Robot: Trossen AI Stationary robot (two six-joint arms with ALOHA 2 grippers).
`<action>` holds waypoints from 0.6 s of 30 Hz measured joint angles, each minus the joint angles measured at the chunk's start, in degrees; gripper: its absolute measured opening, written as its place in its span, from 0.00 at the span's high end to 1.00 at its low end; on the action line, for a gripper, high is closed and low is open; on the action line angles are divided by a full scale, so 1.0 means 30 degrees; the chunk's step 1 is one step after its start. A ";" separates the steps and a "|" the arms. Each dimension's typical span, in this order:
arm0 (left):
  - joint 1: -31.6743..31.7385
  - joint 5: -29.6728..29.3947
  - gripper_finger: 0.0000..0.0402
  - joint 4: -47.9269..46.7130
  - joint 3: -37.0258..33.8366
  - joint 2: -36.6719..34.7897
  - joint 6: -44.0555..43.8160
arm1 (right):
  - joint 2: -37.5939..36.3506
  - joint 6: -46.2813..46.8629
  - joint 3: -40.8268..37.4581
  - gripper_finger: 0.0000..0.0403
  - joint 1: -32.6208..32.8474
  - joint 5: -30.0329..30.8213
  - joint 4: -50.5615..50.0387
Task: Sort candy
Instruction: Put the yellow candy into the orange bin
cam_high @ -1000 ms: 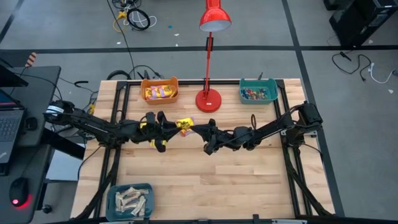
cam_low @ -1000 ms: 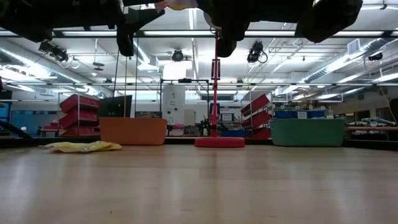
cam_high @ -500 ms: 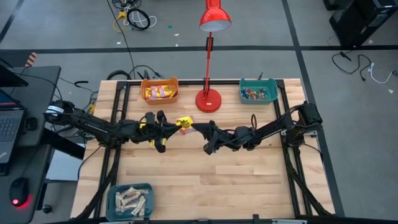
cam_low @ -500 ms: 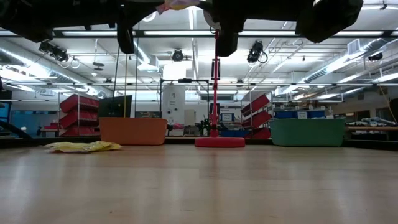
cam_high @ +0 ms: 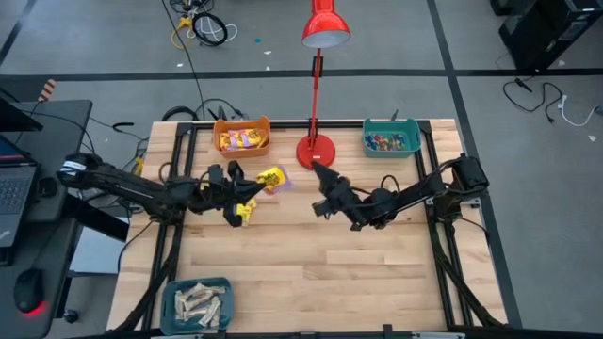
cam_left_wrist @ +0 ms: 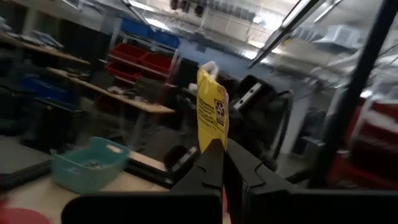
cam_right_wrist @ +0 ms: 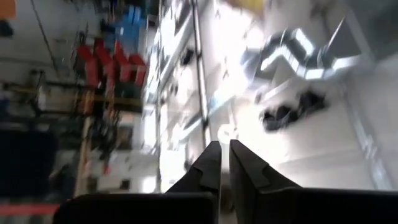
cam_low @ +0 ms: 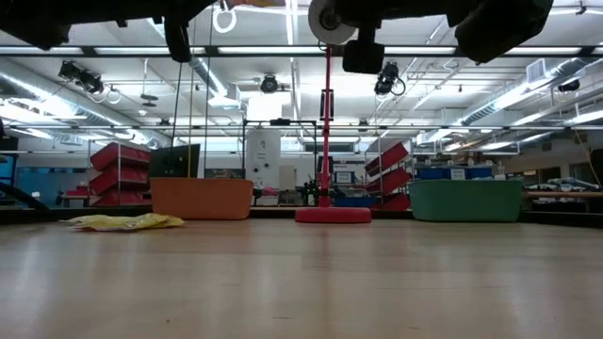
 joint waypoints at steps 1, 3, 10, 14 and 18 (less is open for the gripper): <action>0.0073 -0.0255 1.00 -0.0941 0.0204 -0.0503 0.0231 | -0.0012 0.0145 0.0000 0.95 0.0000 0.0549 0.0253; 0.0270 -0.0917 1.00 -0.3848 0.0903 -0.1606 0.0661 | -0.0140 0.0996 0.0000 0.97 -0.0007 0.1472 0.0224; 0.1963 -0.1672 1.00 -1.7495 0.6837 -0.2784 0.1598 | -0.0168 0.4396 0.0000 1.00 -0.0006 0.2422 0.0205; 0.3653 -0.1557 1.00 -2.2621 0.9782 -0.2631 0.2419 | -0.0168 0.6211 0.0000 1.00 -0.0007 0.2450 0.0187; 0.6561 -0.0618 1.00 -2.5650 1.0960 -0.2642 0.2548 | -0.0168 0.8584 0.0000 1.00 -0.0036 0.3007 0.0184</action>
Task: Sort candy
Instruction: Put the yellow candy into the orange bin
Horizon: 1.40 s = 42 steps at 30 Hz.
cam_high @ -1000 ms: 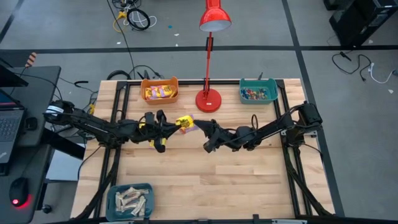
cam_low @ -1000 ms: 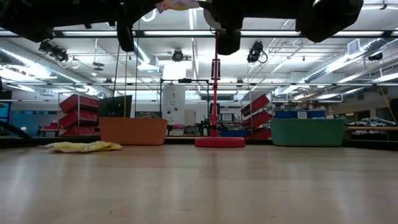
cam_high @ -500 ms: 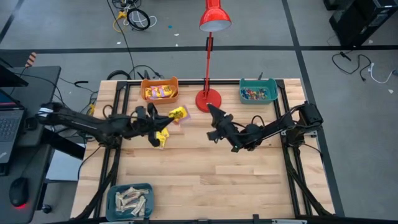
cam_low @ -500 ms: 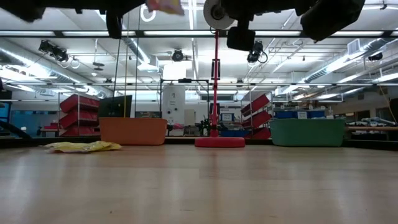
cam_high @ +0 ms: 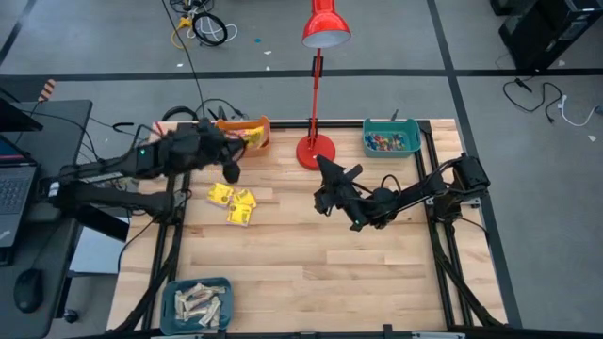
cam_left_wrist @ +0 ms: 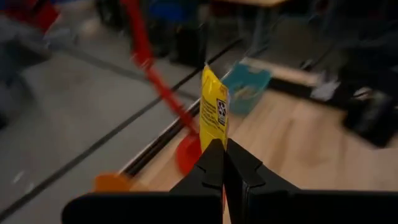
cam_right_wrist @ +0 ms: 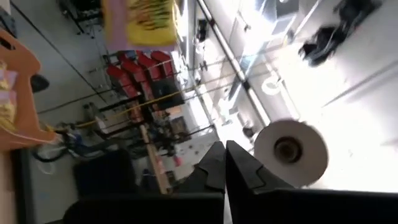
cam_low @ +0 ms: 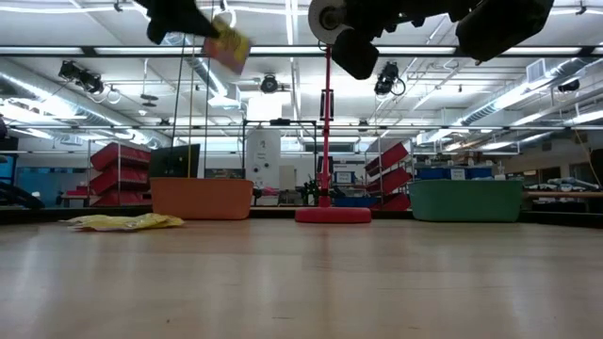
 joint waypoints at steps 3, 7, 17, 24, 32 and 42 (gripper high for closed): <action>0.2831 0.2266 1.00 -0.1773 0.0045 0.0020 -0.0245 | 0.0000 0.1409 0.0000 1.00 -0.0113 0.1353 0.0000; 0.6636 0.5470 1.00 -0.3311 0.0045 0.0824 -0.0011 | 0.0000 0.3626 -0.0002 1.00 -0.0355 0.3995 0.0006; 1.5002 1.5061 1.00 -0.1553 0.0045 0.5490 0.0510 | 0.0000 0.6201 -0.0007 1.00 -0.0389 0.3906 -0.0002; 1.7472 1.6243 1.00 -0.1612 0.0033 0.8988 0.0714 | 0.0000 0.7117 -0.0007 1.00 -0.0460 0.3870 -0.0007; 1.8014 1.6269 1.00 -0.1675 0.0031 1.0451 0.1163 | 0.0000 0.7124 -0.0007 1.00 -0.0474 0.3862 -0.0007; 1.8014 1.3271 1.00 -0.2349 0.0031 1.0802 0.0753 | 0.0000 0.7124 -0.0007 1.00 -0.0474 0.3855 -0.0007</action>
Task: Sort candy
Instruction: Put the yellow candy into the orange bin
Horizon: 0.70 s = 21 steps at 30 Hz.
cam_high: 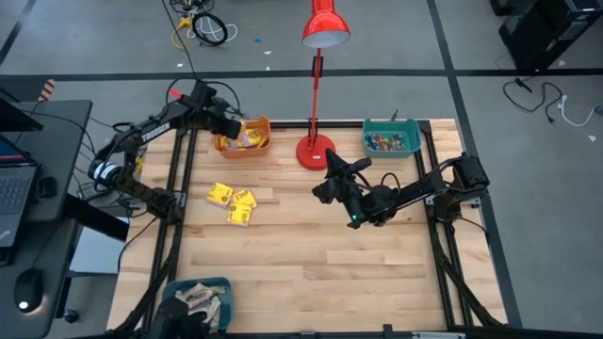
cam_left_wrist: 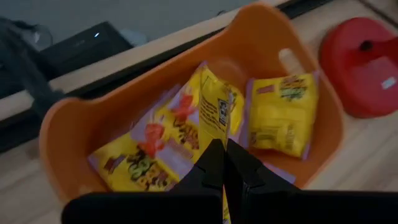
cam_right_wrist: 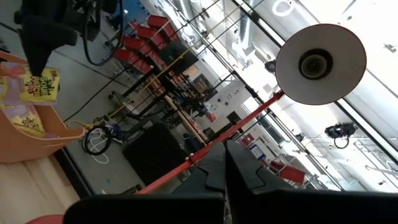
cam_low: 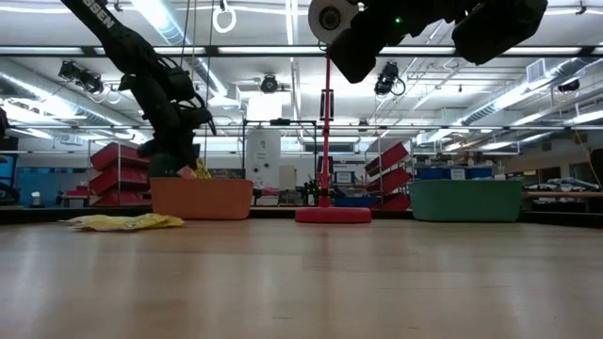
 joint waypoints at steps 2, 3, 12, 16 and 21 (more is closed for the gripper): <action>0.0000 -0.0383 1.00 -0.0488 0.0000 0.0000 0.0026 | 0.0000 0.0000 0.0000 1.00 0.0000 0.0000 0.0000; 0.0000 -0.0384 0.99 -0.0665 0.0000 0.0000 0.0205 | 0.0000 0.0044 0.0000 1.00 0.0000 0.0000 -0.0004; -0.0007 -0.1253 0.92 -0.1269 0.0000 0.0000 0.0390 | -0.0007 0.0474 0.0000 1.00 0.0000 0.0007 -0.0015; -0.0007 -0.3652 0.89 -0.1800 0.0000 0.0000 0.1336 | 0.0000 0.0456 0.0000 1.00 0.0000 0.0167 -0.0018; -0.0007 -0.5387 0.88 -0.2409 0.0000 -0.0014 0.2272 | -0.0007 0.0443 -0.0001 1.00 0.0000 0.0313 -0.0022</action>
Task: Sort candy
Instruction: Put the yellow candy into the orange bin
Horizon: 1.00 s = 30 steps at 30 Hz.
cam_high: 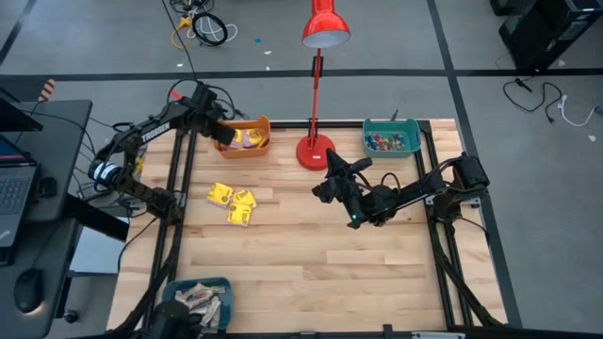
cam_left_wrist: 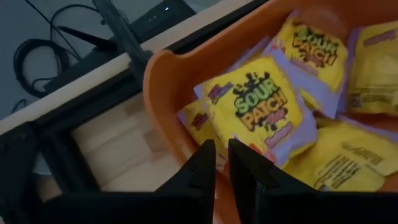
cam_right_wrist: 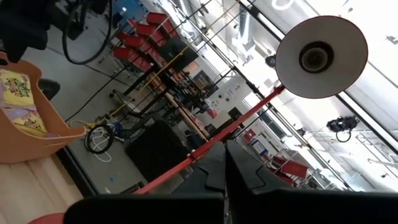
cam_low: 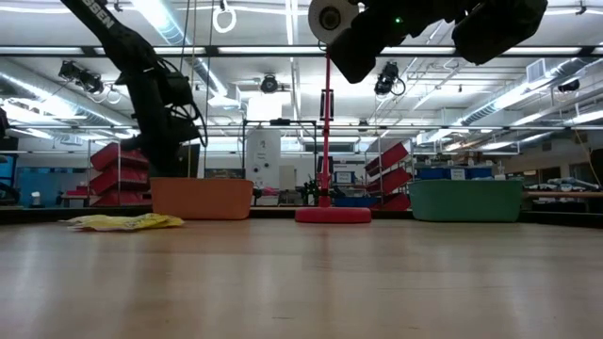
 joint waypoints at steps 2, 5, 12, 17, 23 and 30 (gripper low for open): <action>0.0000 -0.0087 0.88 -0.0174 -0.0007 -0.0101 0.0178 | 0.0004 0.0103 -0.0003 1.00 0.0000 0.0004 0.0000; 0.0000 0.0021 0.88 -0.0358 -0.0007 -0.0475 0.1223 | 0.0003 0.0758 -0.0006 1.00 -0.0025 -0.0016 0.0000; -0.0045 0.4066 0.88 -0.0629 -0.0007 -0.2684 0.1964 | -0.0022 0.7846 -0.0006 1.00 -0.0029 -0.5135 -0.2706; -0.1219 0.8419 0.88 -0.0796 -0.0007 -0.5123 0.1973 | -0.0015 1.4361 -0.0006 1.00 -0.0725 -1.0696 -0.5066; -0.5215 0.8466 0.88 -0.1227 -0.0007 -0.8418 0.1526 | -0.0015 1.9068 -0.0006 1.00 -0.1830 -1.5579 -0.6268; -1.0651 0.6589 0.88 -0.2801 -0.0007 -1.1050 -0.0606 | -0.0007 2.3355 0.0177 1.00 -0.3002 -2.0073 -0.6971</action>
